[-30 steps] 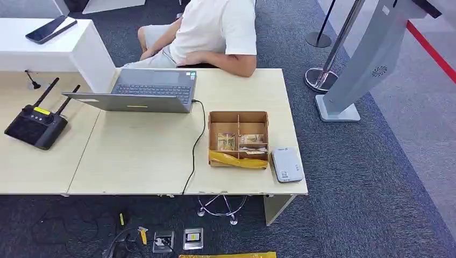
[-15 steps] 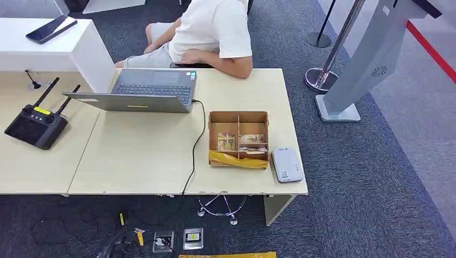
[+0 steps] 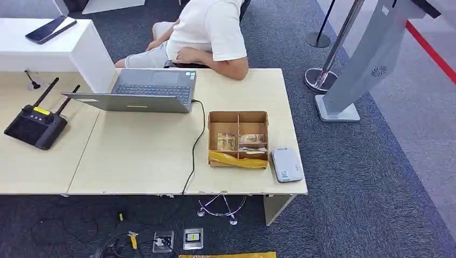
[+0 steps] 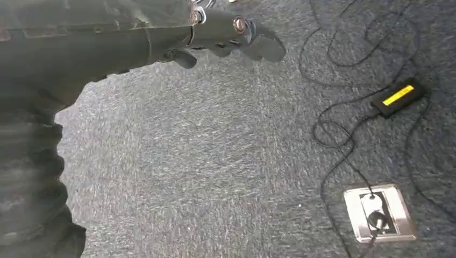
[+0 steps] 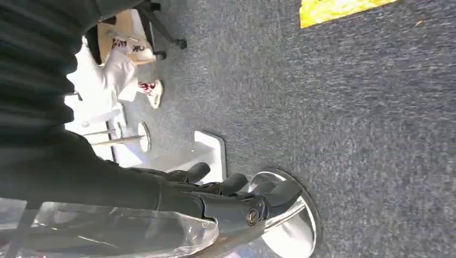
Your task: Pass the card to the sensor for recognition and then transmit it.
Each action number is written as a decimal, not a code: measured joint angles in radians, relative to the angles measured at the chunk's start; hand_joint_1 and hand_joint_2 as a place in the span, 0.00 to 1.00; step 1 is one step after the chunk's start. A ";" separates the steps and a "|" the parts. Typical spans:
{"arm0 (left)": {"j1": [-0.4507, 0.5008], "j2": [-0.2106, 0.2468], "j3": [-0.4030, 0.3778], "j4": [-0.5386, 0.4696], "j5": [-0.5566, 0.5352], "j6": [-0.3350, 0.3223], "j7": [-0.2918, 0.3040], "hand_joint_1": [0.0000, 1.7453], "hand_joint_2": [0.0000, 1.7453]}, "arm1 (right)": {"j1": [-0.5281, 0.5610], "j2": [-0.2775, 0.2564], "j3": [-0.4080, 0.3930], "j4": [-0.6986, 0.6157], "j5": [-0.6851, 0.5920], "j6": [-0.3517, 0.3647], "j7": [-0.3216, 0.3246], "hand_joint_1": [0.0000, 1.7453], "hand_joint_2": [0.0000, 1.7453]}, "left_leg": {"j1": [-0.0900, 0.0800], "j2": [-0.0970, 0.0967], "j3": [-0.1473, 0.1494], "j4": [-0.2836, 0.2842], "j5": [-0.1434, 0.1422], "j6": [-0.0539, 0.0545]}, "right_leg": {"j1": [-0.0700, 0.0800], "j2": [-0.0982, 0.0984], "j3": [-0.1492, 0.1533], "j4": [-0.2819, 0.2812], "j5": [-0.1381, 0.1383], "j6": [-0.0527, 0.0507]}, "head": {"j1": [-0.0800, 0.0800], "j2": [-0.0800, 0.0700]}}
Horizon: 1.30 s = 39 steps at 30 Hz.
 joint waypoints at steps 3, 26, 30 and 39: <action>0.005 0.005 0.006 0.016 0.021 0.000 -0.008 0.00 1.00 | -0.006 0.000 0.000 0.000 -0.002 0.001 -0.002 0.00 1.00 | 0.000 0.000 0.000 0.000 0.000 0.000 | 0.000 0.000 0.000 0.000 0.000 0.000 | 0.001 0.000; 0.040 0.043 0.064 0.190 0.083 -0.084 -0.110 0.00 1.00 | -0.027 -0.013 -0.001 0.000 -0.045 0.031 -0.013 0.00 1.00 | 0.000 0.000 0.000 0.000 0.000 0.000 | 0.000 -0.001 0.000 0.000 0.000 0.000 | 0.000 0.000; 0.041 0.046 0.072 0.200 0.091 -0.084 -0.110 0.00 1.00 | -0.032 -0.014 -0.001 0.000 -0.046 0.036 -0.013 0.00 1.00 | 0.000 0.000 0.000 0.000 0.000 0.000 | 0.000 -0.001 0.000 0.000 0.000 0.000 | 0.000 0.000; 0.058 0.036 0.079 0.211 0.089 -0.081 -0.113 0.00 0.00 | -0.029 -0.016 -0.002 0.000 -0.067 0.039 -0.009 0.00 1.00 | 0.000 -0.001 0.000 0.000 0.000 0.000 | 0.000 -0.002 0.000 0.000 0.000 0.000 | 0.000 0.000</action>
